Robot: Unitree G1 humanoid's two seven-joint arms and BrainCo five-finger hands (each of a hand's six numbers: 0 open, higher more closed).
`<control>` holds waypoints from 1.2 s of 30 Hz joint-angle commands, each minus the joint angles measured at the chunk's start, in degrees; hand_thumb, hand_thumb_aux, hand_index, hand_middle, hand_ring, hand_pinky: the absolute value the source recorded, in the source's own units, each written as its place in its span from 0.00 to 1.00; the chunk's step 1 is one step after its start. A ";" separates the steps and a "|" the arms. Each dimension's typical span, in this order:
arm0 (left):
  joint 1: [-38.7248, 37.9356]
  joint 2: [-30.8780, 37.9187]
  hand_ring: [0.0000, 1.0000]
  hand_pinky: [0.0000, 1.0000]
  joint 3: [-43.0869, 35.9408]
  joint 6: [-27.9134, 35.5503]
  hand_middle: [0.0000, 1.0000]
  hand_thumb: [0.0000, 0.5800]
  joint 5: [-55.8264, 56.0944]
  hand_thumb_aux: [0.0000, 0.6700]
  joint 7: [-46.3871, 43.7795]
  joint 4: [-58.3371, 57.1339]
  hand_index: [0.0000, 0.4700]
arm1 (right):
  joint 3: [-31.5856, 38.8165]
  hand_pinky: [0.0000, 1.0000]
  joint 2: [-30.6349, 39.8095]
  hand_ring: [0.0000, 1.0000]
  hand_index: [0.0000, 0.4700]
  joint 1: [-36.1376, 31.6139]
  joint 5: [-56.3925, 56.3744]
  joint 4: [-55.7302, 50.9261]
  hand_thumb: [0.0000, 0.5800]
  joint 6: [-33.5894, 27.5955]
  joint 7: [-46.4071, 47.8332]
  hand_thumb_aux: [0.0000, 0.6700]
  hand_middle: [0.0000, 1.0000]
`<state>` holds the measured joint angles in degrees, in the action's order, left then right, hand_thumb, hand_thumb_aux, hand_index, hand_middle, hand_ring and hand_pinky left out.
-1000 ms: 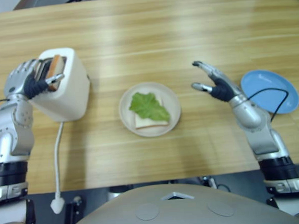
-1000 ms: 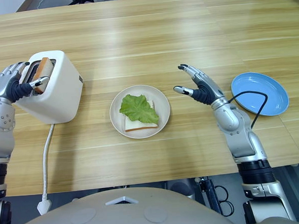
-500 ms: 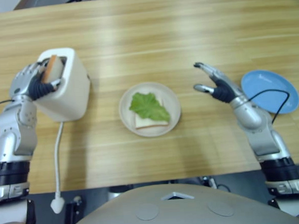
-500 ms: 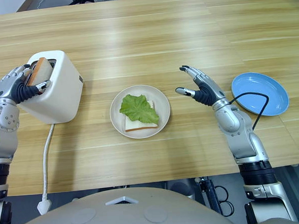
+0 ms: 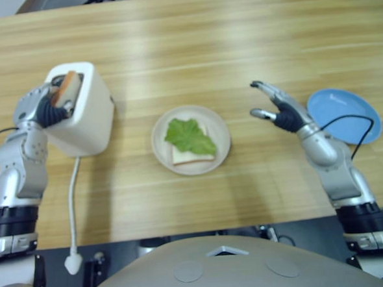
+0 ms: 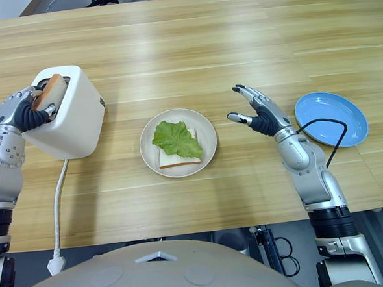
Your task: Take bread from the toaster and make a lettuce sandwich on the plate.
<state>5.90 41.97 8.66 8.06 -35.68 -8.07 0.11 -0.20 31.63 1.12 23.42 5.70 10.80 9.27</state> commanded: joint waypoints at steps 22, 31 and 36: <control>8.21 -4.11 1.00 1.00 -3.95 -20.49 1.00 1.00 30.51 1.00 -13.12 15.66 0.98 | 0.71 0.00 -0.58 0.00 0.02 -0.24 2.58 -2.63 0.05 -0.03 -3.43 0.02 0.00; 17.03 -11.50 1.00 1.00 -18.93 -29.65 1.00 1.00 31.08 1.00 -23.92 -3.64 0.98 | -0.12 0.00 -1.33 0.00 0.12 -1.85 2.58 -3.38 0.22 -0.93 -5.12 0.12 0.00; 21.57 -18.03 1.00 1.00 -26.30 -31.98 1.00 1.00 32.26 1.00 -33.61 -19.80 0.98 | -0.44 0.00 -1.43 0.00 0.12 -1.84 2.36 -3.76 0.22 -1.02 -5.54 0.12 0.00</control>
<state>26.20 25.13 -15.63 -23.00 -4.24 -37.95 -13.85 -0.21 30.15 -1.05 25.72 2.66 10.35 3.76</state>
